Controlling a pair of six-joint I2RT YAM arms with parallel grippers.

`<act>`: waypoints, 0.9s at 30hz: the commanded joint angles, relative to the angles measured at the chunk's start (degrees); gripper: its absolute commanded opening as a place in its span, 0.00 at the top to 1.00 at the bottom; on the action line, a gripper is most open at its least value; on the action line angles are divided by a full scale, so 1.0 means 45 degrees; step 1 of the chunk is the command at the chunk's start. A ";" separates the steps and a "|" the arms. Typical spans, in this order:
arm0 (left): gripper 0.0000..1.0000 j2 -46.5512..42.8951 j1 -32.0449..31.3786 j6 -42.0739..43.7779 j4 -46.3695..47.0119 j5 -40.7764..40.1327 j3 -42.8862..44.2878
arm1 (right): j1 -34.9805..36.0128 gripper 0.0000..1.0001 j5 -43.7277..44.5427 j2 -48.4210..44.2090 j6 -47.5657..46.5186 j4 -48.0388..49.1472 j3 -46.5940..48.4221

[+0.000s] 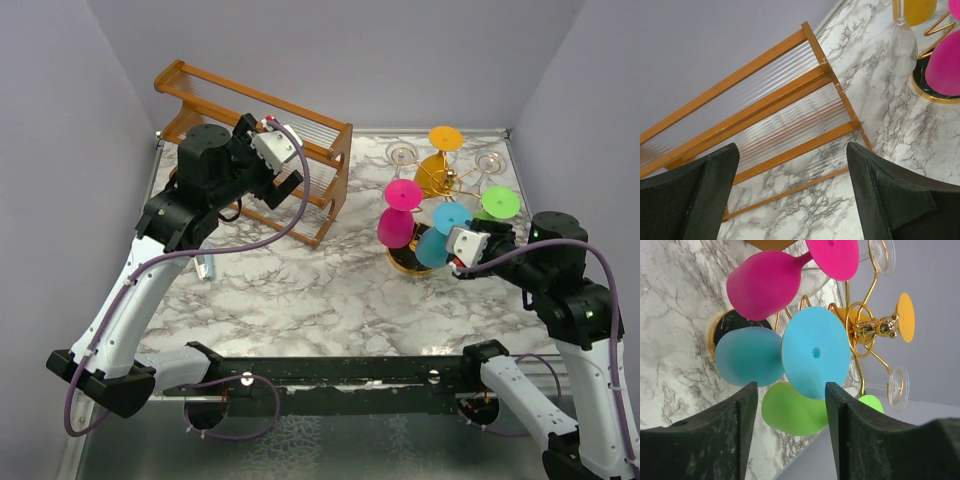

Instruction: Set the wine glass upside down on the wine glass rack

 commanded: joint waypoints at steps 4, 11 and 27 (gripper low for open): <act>0.09 -0.0238 0.0085 0.0110 0.0247 0.0198 -0.0338 | -0.0358 0.40 -0.0841 -0.0058 0.1359 -0.0151 0.0889; 0.08 -0.0561 0.0248 -0.0204 0.0774 -0.0494 -0.0931 | -0.0846 0.39 -0.0958 0.0514 0.4067 0.0376 0.2434; 0.01 -0.1758 0.1296 -0.2336 0.4922 -0.5404 -0.4455 | -0.1238 0.36 0.4701 0.2678 0.9052 0.7500 0.1773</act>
